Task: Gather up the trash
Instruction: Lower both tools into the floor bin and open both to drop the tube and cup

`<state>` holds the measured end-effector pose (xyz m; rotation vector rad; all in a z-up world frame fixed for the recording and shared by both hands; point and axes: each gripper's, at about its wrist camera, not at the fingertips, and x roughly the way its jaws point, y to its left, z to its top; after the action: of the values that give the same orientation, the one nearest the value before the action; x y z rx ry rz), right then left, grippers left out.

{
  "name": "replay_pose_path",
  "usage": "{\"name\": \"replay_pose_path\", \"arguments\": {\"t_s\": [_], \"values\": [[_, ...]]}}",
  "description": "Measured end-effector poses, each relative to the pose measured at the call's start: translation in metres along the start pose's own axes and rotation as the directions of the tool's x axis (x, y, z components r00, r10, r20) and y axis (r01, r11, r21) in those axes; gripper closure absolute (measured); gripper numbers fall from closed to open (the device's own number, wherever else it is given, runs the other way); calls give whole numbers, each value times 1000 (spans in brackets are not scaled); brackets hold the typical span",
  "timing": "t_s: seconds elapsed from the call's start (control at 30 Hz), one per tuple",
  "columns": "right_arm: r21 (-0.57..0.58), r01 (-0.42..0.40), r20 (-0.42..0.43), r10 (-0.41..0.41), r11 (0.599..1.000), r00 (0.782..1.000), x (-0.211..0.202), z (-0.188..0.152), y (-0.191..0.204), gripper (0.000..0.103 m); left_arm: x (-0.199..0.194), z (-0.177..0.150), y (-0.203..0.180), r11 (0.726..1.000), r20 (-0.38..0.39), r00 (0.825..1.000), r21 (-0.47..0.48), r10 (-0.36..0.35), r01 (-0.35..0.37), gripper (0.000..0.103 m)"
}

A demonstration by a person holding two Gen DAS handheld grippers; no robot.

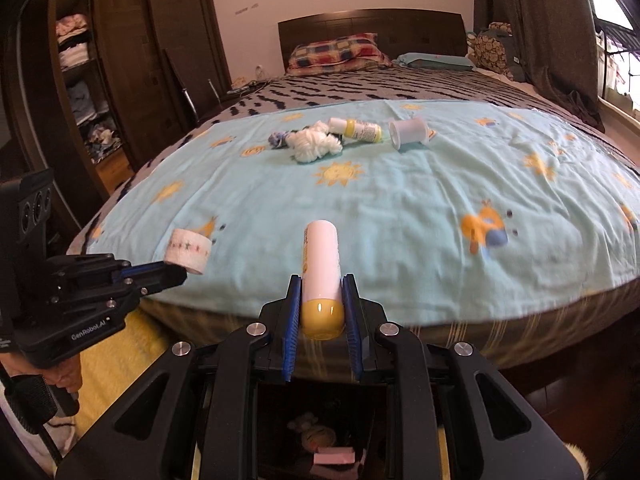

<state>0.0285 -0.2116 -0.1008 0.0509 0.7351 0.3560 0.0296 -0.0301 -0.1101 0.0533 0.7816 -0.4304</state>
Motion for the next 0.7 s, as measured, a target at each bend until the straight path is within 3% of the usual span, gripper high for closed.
{"name": "replay_pose_path", "arguments": {"t_s": [0.27,0.53,0.7], "values": [[71,-22,-173,34,997,984,24,-76,2,81,21,-64,-13,999,-144,989,-36,-37,32,100],[144,-13,-292,55,990,955,66,-119,0,81,72,-101,-19,993,-311,945,-94,-100,74,100],[185,10,-346,56,983,937,88,-132,-10,81,101,-113,-15,991,-379,920,-117,-104,64,100]]}}
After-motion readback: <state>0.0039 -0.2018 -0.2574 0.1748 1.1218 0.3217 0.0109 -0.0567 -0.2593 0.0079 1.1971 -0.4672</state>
